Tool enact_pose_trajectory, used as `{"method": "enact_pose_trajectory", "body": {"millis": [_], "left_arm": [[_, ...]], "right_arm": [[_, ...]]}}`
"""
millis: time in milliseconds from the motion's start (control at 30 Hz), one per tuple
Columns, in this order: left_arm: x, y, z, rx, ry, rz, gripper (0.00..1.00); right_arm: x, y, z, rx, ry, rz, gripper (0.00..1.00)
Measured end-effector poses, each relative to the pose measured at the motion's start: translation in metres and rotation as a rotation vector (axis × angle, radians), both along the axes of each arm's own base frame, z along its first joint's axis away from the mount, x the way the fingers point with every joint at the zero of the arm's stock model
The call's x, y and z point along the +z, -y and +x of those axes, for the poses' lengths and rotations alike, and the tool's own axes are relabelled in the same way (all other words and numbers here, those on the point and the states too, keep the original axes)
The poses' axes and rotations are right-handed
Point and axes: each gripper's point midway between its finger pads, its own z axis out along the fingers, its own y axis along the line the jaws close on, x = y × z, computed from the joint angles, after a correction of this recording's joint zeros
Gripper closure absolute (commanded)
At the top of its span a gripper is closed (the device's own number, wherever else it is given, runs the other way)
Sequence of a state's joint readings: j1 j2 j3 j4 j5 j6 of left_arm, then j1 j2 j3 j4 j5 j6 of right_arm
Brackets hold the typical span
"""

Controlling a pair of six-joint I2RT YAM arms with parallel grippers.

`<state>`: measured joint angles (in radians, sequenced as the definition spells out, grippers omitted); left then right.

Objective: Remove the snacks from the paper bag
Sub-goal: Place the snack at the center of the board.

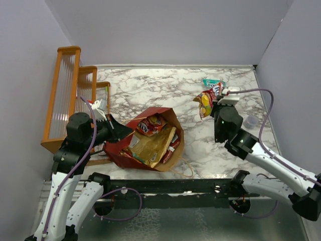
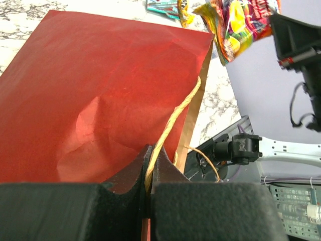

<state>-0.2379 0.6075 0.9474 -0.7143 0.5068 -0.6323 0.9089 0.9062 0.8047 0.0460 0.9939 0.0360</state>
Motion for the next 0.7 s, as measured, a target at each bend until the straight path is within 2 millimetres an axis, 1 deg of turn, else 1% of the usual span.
{"method": "enact_pose_trajectory", "body": {"millis": [33, 67, 100, 167, 200, 267, 333, 400, 500, 567, 667, 700], "left_arm": [[0.000, 0.000, 0.000, 0.000, -0.001, 0.001, 1.00], [-0.001, 0.000, -0.001, 0.000, -0.004, 0.001, 1.00], [-0.001, 0.000, -0.001, 0.000, -0.005, 0.002, 1.00], [-0.002, 0.000, -0.001, 0.000, -0.009, 0.004, 1.00], [-0.002, -0.001, -0.002, -0.001, -0.011, 0.005, 1.00], [-0.002, -0.001, -0.002, -0.001, -0.010, 0.005, 1.00], [-0.002, -0.001, -0.002, 0.000, -0.010, 0.004, 1.00], [-0.002, -0.001, -0.002, 0.000, -0.008, 0.003, 1.00], [-0.001, -0.001, -0.003, 0.000, -0.006, 0.003, 1.00], [-0.001, -0.001, -0.003, 0.000, -0.006, 0.003, 1.00], [-0.002, -0.001, -0.003, 0.000, -0.007, 0.003, 1.00], [-0.002, -0.001, -0.003, 0.000, -0.007, 0.003, 1.00]], "right_arm": [[-0.012, 0.015, 0.014, -0.052, -0.030, 0.009, 0.98], [-0.020, 0.024, 0.023, -0.077, -0.052, 0.023, 0.99], [-0.033, 0.037, 0.036, -0.105, -0.081, 0.041, 0.98], [-0.057, 0.053, 0.049, -0.128, -0.127, 0.078, 0.98], [-0.072, 0.057, 0.053, -0.121, -0.156, 0.101, 0.98], [-0.096, 0.057, 0.057, -0.099, -0.207, 0.140, 0.99], [-0.118, 0.052, 0.065, -0.073, -0.256, 0.193, 0.98], [-0.134, 0.048, 0.074, -0.057, -0.283, 0.247, 0.99], [-0.151, 0.046, 0.087, -0.048, -0.293, 0.313, 0.99], [-0.161, 0.051, 0.096, -0.061, -0.289, 0.356, 0.99], [-0.185, 0.069, 0.106, -0.092, -0.291, 0.471, 0.97], [-0.194, 0.076, 0.107, -0.100, -0.298, 0.514, 0.88]]}}
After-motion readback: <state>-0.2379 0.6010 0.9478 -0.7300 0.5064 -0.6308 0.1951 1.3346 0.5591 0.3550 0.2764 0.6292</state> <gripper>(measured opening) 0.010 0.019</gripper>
